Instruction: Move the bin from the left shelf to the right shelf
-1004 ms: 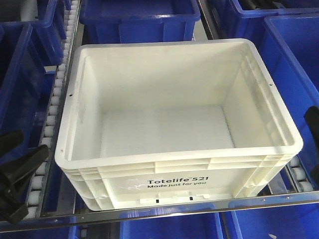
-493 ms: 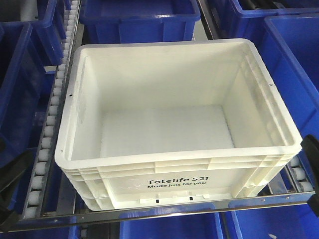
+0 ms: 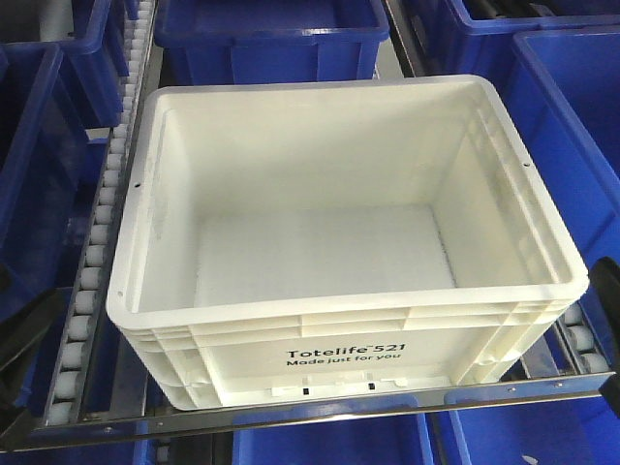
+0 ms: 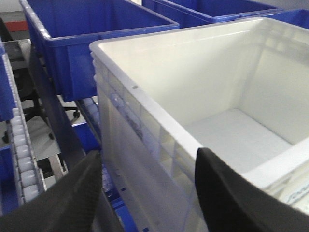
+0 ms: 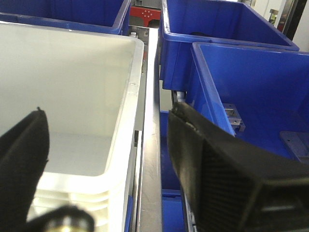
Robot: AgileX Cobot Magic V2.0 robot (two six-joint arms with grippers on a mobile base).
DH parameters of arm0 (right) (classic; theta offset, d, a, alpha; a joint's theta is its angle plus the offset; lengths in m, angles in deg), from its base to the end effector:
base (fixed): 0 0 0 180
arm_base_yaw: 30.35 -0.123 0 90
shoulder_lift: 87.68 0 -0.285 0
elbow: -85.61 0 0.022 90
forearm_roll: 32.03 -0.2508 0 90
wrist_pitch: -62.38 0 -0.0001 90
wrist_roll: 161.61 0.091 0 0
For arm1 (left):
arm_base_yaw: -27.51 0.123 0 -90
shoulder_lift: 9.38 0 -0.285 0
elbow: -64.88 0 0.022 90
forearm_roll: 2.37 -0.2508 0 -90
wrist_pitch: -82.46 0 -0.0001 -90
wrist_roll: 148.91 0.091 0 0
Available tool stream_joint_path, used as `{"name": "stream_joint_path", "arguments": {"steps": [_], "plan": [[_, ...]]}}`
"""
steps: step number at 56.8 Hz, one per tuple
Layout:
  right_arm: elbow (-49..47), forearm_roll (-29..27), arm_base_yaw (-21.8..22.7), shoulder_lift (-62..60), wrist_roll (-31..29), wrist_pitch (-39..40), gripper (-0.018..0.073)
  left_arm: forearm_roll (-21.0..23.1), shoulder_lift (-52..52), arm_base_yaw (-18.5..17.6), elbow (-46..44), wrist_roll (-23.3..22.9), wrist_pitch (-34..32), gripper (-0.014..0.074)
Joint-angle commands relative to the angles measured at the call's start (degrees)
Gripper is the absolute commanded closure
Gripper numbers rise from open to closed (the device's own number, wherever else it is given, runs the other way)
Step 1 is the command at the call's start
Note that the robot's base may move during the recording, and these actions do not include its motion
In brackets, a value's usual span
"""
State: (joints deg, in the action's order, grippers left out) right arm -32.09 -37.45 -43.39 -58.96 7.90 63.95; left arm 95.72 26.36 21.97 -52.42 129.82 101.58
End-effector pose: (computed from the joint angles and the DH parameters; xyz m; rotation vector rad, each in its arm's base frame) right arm 0.0899 0.0206 0.2782 -0.2439 1.5432 0.1076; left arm 0.1023 -0.0397 0.2660 0.3324 1.6423 -0.3461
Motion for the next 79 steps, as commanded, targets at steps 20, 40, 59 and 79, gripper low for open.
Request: {"name": "stream_joint_path", "arguments": {"steps": [20, 40, 59, 79], "plan": [[-1.64, 0.16, -0.16, 0.28, -0.62, 4.99, 0.0081, 4.42, 0.24, -0.31, -1.54, 2.31, 3.39, 0.0188], [-1.64, 0.16, -0.16, 0.28, -0.62, 5.2, 0.0081, 4.36, 0.24, -0.31, -1.54, 3.1, 1.22, 0.0193], [-1.64, 0.16, -0.16, 0.28, -0.62, 5.2, 0.0169, 4.36, 0.24, -0.31, -1.54, 3.1, 0.61, 0.0353], [-1.64, 0.06, -0.16, 0.28, -0.58, 5.2, 0.0568, 4.36, 0.24, -0.31, -1.54, 3.1, 0.61, 0.0604]]}}
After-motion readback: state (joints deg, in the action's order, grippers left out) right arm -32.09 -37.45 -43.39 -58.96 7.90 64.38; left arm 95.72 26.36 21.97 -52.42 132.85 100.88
